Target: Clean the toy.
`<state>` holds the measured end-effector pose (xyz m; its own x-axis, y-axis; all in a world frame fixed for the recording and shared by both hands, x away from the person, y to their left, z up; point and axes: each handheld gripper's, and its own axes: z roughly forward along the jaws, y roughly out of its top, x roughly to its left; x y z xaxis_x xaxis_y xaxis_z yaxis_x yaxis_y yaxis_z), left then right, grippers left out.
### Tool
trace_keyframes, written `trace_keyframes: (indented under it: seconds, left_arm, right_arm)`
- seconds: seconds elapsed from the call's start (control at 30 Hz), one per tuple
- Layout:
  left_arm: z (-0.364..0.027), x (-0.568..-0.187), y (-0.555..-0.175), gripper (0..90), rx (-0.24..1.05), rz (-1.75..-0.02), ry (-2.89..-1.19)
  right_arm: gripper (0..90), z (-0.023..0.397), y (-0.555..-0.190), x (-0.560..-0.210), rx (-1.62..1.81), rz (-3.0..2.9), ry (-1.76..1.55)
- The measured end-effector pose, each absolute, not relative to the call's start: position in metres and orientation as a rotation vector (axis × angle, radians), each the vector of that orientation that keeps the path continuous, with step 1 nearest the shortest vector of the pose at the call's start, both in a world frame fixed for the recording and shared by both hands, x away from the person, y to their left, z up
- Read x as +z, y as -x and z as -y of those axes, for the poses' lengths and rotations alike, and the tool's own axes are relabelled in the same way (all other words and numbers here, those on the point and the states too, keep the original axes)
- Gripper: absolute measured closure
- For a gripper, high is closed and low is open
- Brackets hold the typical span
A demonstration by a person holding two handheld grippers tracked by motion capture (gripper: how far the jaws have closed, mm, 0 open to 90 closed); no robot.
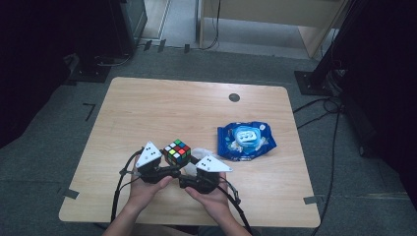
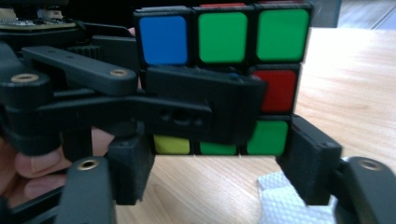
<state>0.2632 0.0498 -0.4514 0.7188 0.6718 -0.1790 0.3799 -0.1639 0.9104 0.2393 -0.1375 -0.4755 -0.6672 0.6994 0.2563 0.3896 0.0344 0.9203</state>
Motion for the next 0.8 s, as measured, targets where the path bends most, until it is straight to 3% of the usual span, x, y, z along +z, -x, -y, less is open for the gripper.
trace_keyframes:
  seconds: [0.4,0.8]
  left_arm:
    - [-0.051,-0.446,-0.266,30.9,0.275,-0.841,-1.824]
    - [-0.053,-0.437,-0.273,30.6,0.144,-0.883,-1.928]
  right_arm:
    - [34.6,0.141,-0.236,-0.478,1.593,-2.055,-0.936]
    - [34.6,0.134,-0.224,-0.484,1.239,-2.04,-0.509]
